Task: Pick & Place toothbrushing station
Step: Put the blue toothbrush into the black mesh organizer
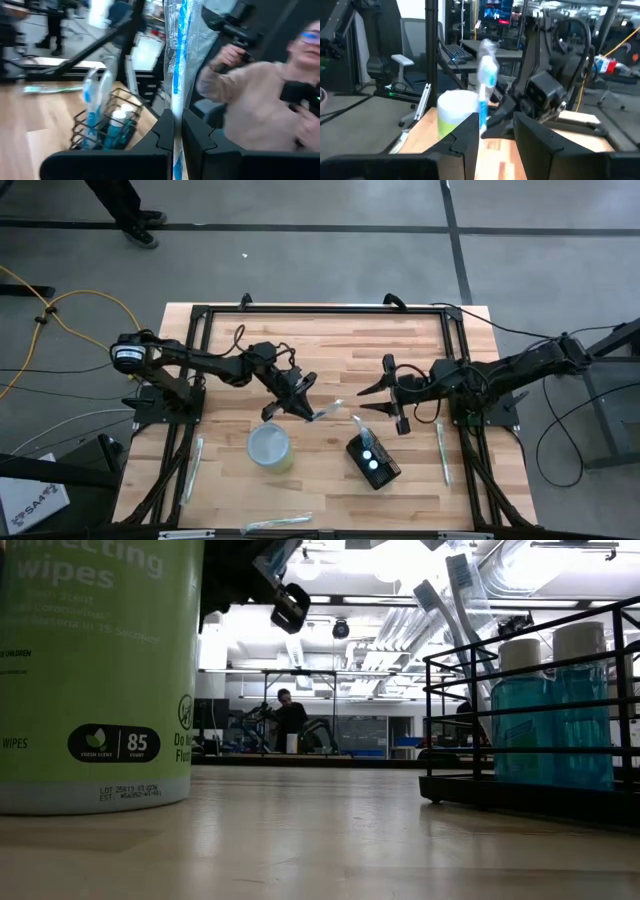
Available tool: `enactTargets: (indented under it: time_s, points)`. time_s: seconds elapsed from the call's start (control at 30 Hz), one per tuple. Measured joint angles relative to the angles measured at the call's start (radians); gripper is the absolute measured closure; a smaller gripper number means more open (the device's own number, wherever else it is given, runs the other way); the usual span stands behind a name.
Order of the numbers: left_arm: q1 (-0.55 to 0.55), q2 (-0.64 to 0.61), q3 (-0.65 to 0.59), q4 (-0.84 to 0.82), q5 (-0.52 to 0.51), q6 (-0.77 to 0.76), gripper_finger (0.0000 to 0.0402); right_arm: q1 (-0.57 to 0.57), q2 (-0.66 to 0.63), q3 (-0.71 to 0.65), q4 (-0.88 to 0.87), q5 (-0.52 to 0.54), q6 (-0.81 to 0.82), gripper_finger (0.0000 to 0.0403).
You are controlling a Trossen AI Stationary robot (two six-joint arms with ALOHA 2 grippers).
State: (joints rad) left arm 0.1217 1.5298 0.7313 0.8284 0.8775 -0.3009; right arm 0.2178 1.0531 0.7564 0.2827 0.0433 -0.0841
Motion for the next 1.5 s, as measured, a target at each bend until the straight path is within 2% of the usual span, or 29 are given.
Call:
enactTargets:
  time_s: [0.3,0.53,0.97,1.5]
  points:
    - [0.108,0.006,0.040,0.000,0.141,-0.012,0.0396,-0.077,0.000,0.070,-0.056,-0.055,-0.058,0.0290]
    - [0.119,0.006,0.040,-0.001,0.206,-0.014,0.0396,-0.156,0.000,0.072,-0.073,-0.127,-0.070,0.0290]
    - [0.104,0.022,0.040,-0.007,0.204,-0.004,0.0396,-0.181,0.038,0.072,-0.033,-0.218,-0.078,0.0290]
    - [0.090,0.079,0.043,-0.004,0.195,-0.013,0.0396,-0.181,0.099,0.072,-0.019,-0.204,-0.072,0.0290]
